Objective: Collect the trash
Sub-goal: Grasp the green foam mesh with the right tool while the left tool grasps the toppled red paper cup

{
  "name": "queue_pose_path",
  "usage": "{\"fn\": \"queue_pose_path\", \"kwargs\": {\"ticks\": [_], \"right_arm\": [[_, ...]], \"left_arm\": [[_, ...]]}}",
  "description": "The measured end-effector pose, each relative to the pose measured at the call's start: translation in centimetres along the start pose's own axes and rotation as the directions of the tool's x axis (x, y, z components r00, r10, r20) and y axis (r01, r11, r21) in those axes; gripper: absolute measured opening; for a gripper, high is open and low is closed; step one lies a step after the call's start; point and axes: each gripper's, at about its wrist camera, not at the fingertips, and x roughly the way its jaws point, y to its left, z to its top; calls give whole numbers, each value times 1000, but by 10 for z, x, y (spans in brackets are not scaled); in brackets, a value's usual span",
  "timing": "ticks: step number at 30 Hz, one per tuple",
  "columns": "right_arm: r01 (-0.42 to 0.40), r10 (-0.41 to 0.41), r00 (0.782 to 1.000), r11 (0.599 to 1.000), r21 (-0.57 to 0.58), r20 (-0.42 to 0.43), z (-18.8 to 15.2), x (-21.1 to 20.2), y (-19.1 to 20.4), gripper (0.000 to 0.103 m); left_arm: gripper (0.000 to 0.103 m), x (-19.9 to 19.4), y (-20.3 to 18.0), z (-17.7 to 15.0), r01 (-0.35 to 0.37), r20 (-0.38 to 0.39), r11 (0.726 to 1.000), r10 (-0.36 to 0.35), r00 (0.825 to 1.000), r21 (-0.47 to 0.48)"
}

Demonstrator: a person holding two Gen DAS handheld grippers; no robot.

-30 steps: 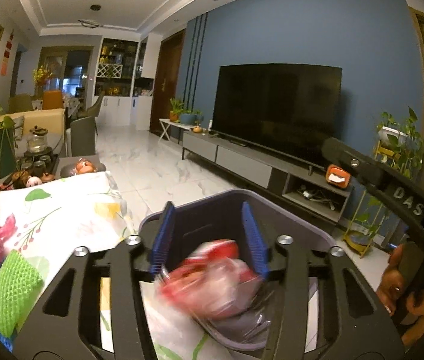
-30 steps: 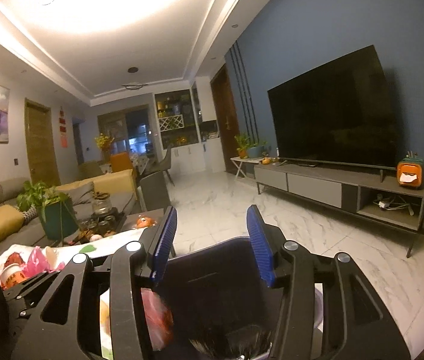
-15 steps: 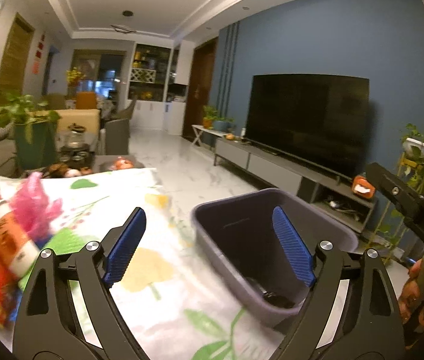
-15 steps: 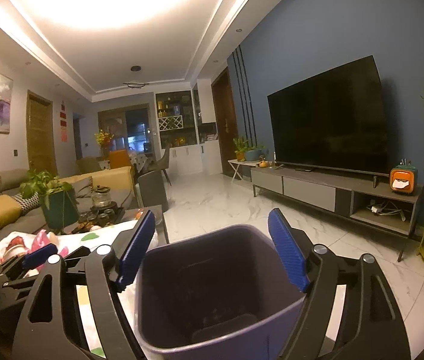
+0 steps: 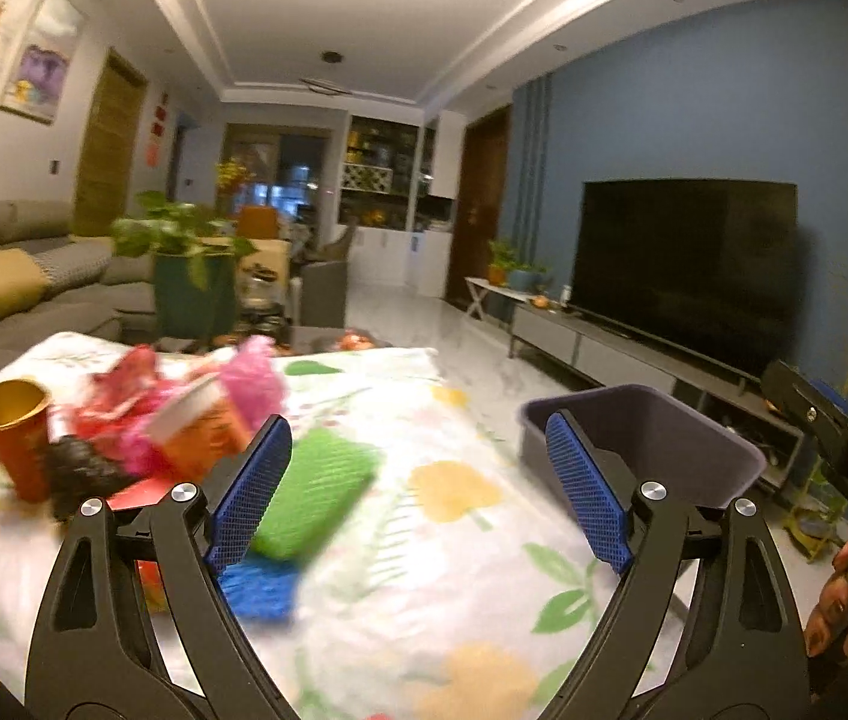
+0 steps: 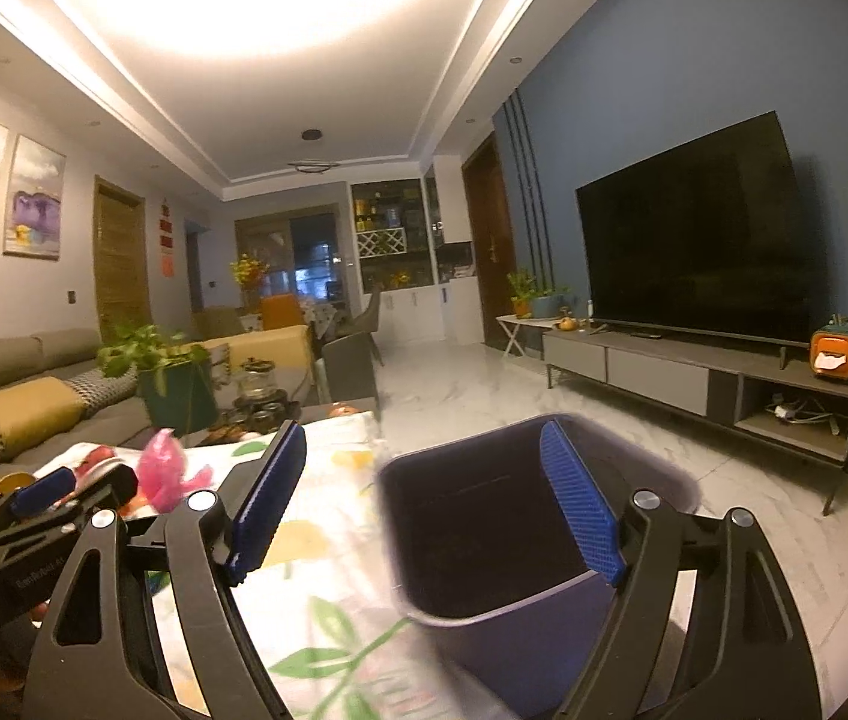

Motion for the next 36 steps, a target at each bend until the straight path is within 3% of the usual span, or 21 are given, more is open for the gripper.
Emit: {"fn": "queue_pose_path", "kwargs": {"ticks": [9, 16, 20, 26, 32, 36], "right_arm": [[-86, 87, 996, 996, -30, 12, -17, -10, 54, 78], [-125, 125, 992, 991, -55, -2, -32, -10, 93, 78], [-139, 138, 990, 989, -58, -13, -39, -6, 105, 78], [-149, 148, 989, 986, -75, -23, -49, -2, 122, 78], [-162, 159, 987, 983, -90, -36, -54, 9, 133, 78], [-172, 168, 985, 981, -94, -48, -59, 16, 138, 78]], "left_arm": [[85, -46, 58, -17, -185, 53, 983, 185, 981, 4], [83, -57, 100, -32, -258, 10, 965, 258, 966, -47], [73, -51, 116, -40, -254, -32, 965, 253, 967, -63], [57, -29, 123, -53, -207, -111, 973, 196, 974, -99], [38, -1, 132, -60, -169, -197, 974, 138, 971, -149], [20, 7, 134, -58, -136, -210, 975, 98, 973, -174]]}}
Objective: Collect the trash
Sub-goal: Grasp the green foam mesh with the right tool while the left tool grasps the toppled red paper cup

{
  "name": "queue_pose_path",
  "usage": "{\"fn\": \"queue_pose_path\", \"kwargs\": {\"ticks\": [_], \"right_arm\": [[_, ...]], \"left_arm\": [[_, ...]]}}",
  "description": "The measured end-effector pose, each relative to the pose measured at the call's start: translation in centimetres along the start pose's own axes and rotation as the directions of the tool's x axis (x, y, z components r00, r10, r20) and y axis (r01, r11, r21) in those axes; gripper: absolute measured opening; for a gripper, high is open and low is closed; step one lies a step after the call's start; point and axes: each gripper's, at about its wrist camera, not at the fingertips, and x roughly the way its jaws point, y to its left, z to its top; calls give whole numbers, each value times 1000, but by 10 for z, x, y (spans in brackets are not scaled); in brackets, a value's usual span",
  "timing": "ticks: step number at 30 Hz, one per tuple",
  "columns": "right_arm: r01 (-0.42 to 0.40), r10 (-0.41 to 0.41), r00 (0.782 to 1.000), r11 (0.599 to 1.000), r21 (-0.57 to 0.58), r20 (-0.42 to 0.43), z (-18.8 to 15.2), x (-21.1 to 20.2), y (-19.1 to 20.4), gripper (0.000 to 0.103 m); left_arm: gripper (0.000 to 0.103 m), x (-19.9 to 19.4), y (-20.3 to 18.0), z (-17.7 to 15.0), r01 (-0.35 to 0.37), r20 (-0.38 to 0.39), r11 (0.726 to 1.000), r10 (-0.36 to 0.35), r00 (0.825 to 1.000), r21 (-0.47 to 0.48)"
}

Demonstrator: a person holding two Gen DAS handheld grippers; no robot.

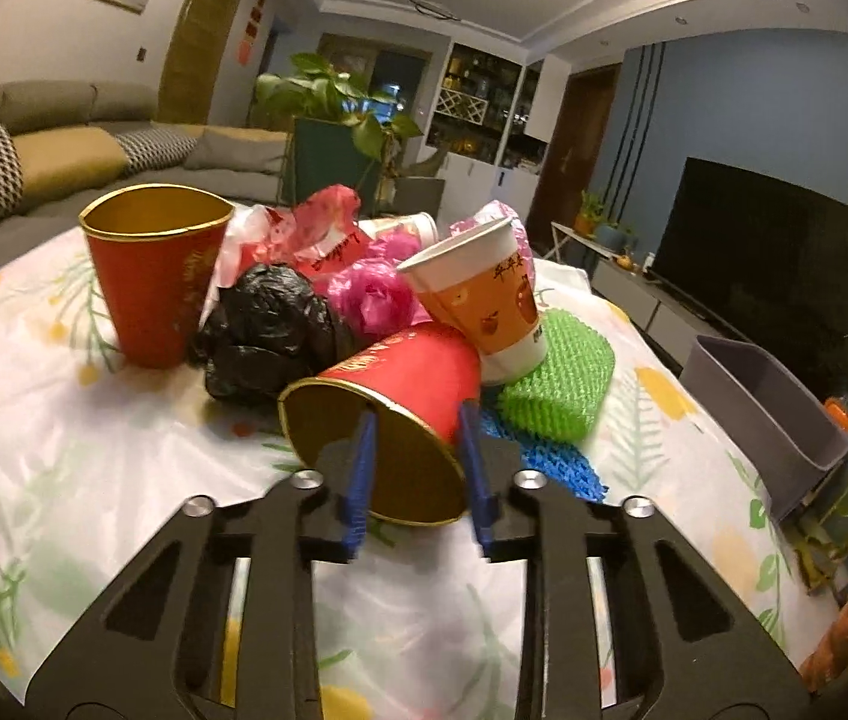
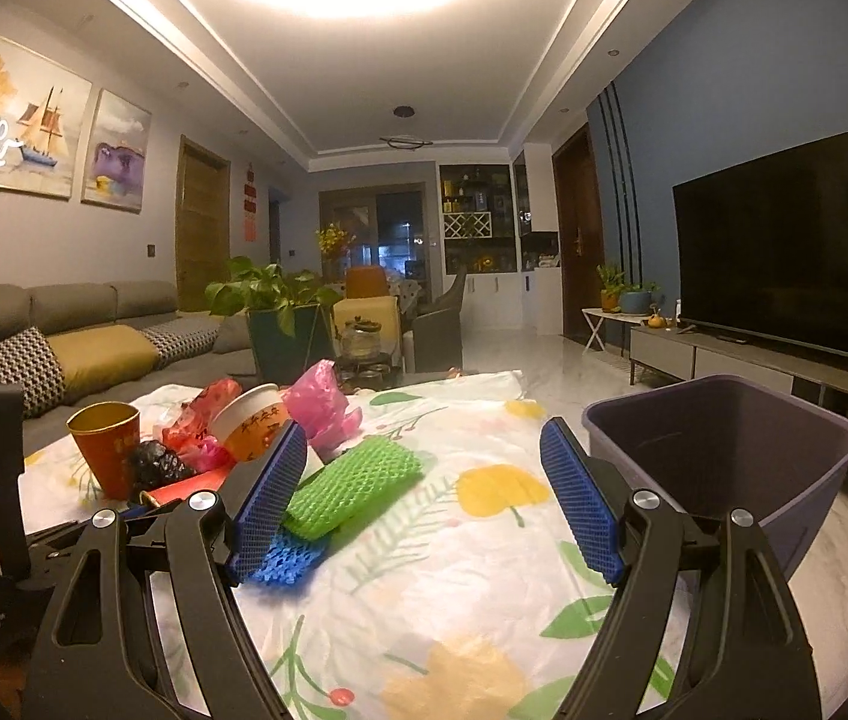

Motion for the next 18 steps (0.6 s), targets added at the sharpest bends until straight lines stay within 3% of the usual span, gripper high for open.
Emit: {"fn": "queue_pose_path", "kwargs": {"ticks": [5, 18], "right_arm": [[-16, 16, 999, 1000, -14, -32, -6, 12, 9, 75], [-71, 55, 986, 993, -96, -160, -23, 54, 41, 64]], "left_arm": [[2, 4, -1, 2, 34, -13, 999, -34, 999, -3], [2, -49, 4, 12, 44, 122, 999, -46, 991, 17]]}}
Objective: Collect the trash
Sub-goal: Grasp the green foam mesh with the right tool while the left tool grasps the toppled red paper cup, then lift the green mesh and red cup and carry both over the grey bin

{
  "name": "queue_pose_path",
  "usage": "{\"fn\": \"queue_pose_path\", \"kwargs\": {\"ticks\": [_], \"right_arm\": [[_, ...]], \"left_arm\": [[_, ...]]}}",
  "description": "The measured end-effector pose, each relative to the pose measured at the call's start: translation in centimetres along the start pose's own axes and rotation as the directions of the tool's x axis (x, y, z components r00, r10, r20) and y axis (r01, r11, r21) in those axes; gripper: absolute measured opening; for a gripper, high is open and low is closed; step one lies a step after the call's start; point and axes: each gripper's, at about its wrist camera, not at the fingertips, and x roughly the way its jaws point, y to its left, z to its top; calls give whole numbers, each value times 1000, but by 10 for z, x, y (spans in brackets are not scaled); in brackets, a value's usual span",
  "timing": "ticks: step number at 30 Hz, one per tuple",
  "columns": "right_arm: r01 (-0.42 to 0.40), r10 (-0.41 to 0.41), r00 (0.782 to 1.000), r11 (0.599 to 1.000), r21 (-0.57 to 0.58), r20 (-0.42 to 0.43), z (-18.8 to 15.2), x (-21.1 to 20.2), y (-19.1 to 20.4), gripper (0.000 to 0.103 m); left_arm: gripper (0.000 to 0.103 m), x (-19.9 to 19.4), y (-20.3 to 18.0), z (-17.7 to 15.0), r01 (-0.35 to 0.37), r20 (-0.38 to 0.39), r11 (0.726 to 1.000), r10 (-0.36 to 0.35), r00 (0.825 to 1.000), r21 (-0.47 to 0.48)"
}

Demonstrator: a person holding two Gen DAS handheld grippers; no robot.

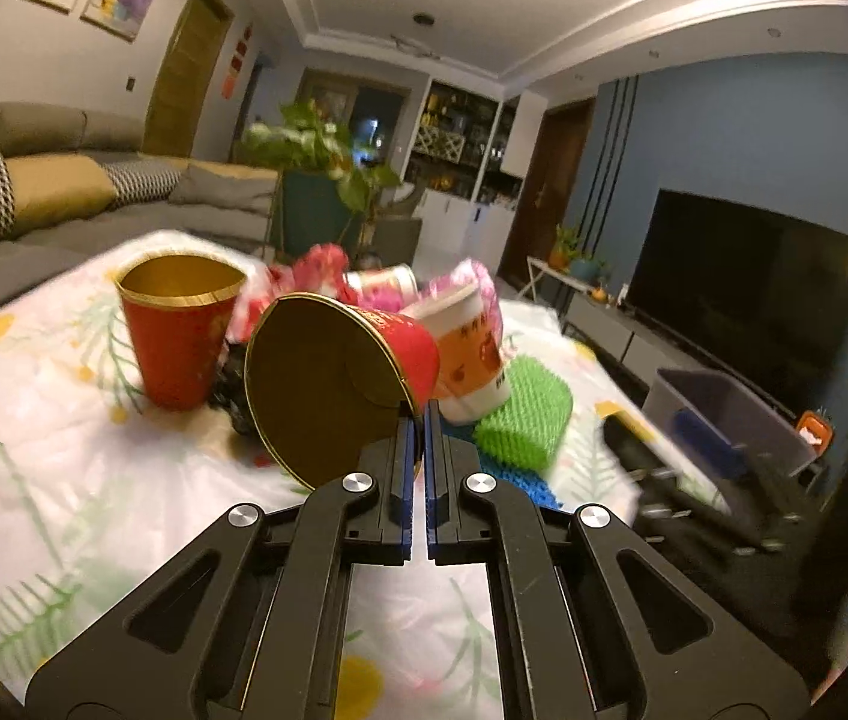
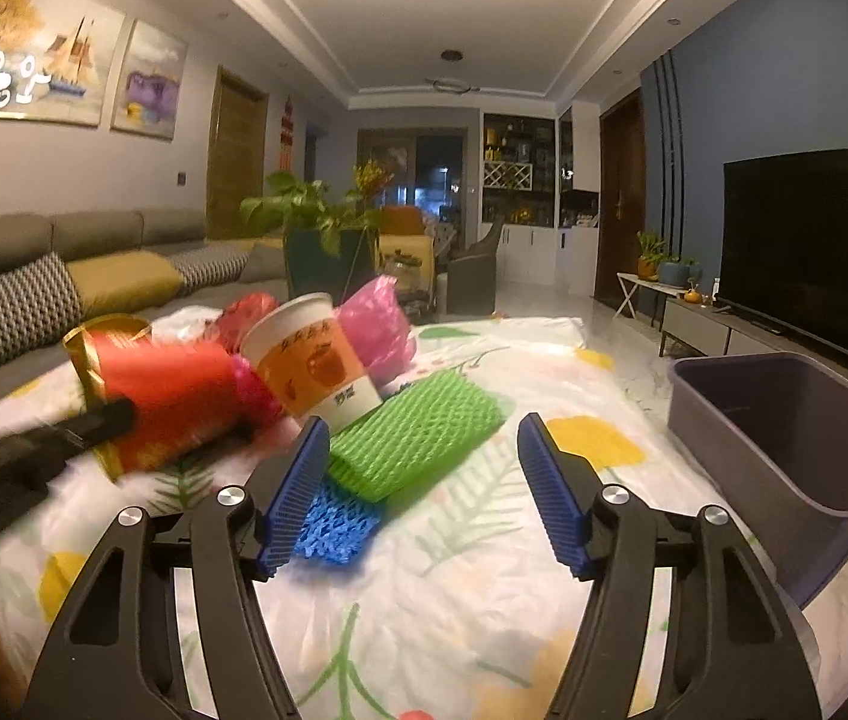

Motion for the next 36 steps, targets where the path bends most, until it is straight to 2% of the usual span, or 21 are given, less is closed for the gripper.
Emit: {"fn": "queue_pose_path", "kwargs": {"ticks": [7, 12, 14, 17, 19, 21, 22, 25, 30, 36], "right_arm": [[7, -13, 993, 999, -50, -117, 1, 29, 13, 58], [27, -44, 979, 996, -91, -198, -6, 47, 21, 48], [21, -43, 974, 995, -100, -223, -9, 53, 23, 47], [8, -34, 964, 995, -101, -264, -12, 60, 22, 36], [1, -26, 957, 996, -89, -289, -14, 65, 19, 23], [-7, -13, 953, 998, -67, -301, -14, 66, 15, 18], [-10, -8, 954, 998, -56, -300, -13, 65, 12, 12], [-10, 7, 963, 1000, -10, -271, -8, 57, 2, 7], [21, -19, 980, 1000, 5, -200, 2, 33, -15, 6], [36, -27, 989, 998, 55, -143, 11, 1, -36, 6]], "left_arm": [[2, -24, 11, 18, -2, 86, 1000, 3, 996, -10], [2, -29, 19, 20, -1, 98, 1000, 3, 995, -21], [2, -28, 22, 20, -1, 90, 1000, 3, 996, -31], [2, -28, 25, 20, 0, 84, 999, 4, 996, -40], [2, -28, 25, 19, 0, 81, 999, 4, 997, -43], [2, -28, 24, 19, -1, 79, 999, 4, 997, -42], [2, -29, 23, 19, -3, 80, 999, 6, 997, -39], [2, -30, 21, 20, -6, 82, 1000, 9, 997, -31], [2, -34, 17, 21, -8, 88, 1000, 10, 996, -23], [2, -34, 8, 19, 6, 76, 1000, -5, 997, -22]]}}
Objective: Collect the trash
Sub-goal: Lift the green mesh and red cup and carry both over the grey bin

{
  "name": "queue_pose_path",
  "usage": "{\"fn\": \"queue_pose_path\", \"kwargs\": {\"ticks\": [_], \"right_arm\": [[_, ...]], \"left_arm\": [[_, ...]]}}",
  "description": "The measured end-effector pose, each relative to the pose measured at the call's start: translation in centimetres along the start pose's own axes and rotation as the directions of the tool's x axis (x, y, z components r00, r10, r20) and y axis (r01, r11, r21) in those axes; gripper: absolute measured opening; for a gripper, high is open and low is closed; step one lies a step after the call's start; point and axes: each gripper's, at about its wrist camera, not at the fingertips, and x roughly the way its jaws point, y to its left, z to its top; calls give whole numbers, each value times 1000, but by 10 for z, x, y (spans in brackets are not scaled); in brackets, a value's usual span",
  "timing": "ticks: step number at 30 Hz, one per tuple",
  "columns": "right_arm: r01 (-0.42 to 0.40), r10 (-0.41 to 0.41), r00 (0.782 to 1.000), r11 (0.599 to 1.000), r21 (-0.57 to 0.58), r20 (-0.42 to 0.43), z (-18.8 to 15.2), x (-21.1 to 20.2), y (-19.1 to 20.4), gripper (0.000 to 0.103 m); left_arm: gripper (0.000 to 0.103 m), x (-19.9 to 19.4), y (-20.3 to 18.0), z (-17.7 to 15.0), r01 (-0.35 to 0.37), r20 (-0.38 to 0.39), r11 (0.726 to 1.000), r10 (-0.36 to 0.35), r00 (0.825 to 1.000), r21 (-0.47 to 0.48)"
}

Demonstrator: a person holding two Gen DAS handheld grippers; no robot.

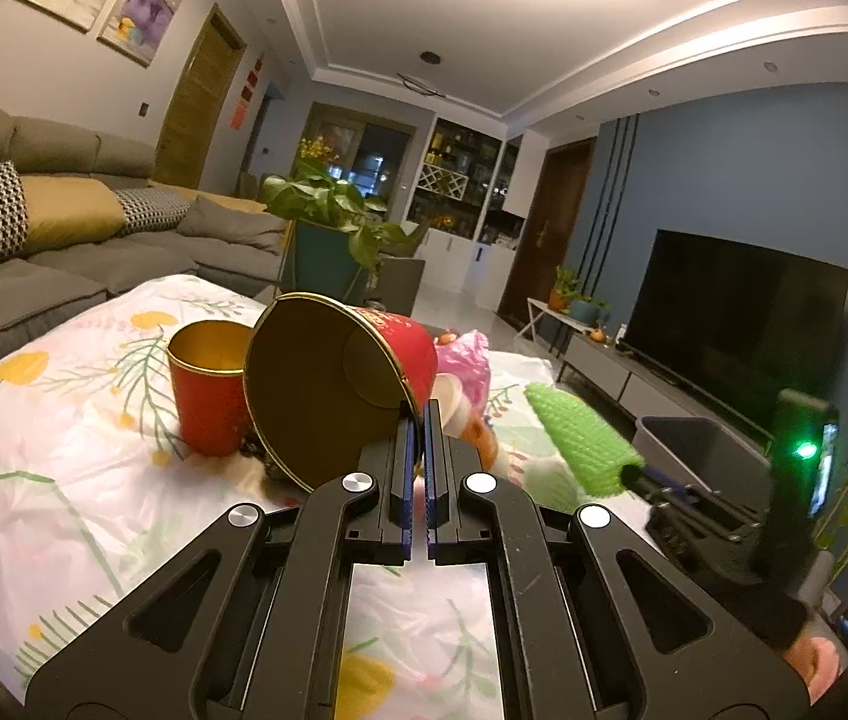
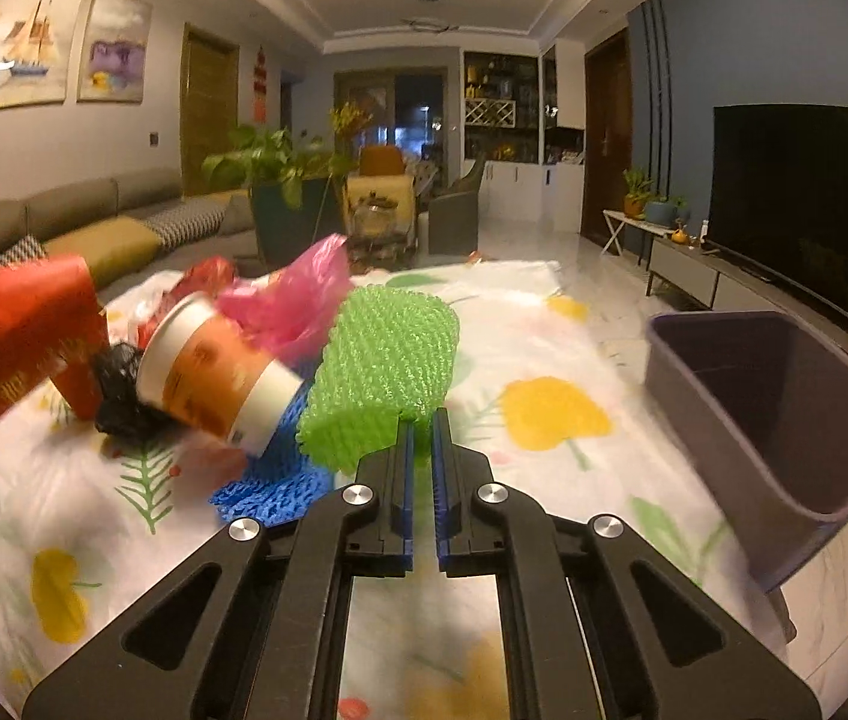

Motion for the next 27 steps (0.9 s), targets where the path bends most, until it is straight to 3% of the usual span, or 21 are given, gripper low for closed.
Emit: {"fn": "queue_pose_path", "kwargs": {"ticks": [15, 27], "right_arm": [[6, -11, 995, 998, 56, 98, 3, -54, -29, 6], [19, -28, 994, 997, 80, 108, 1, -65, -40, 6]], "left_arm": [[2, 2, -22, -13, -1, -37, 999, 3, 999, 36], [2, 8, -29, -27, -5, -62, 999, 8, 998, 49]]}}
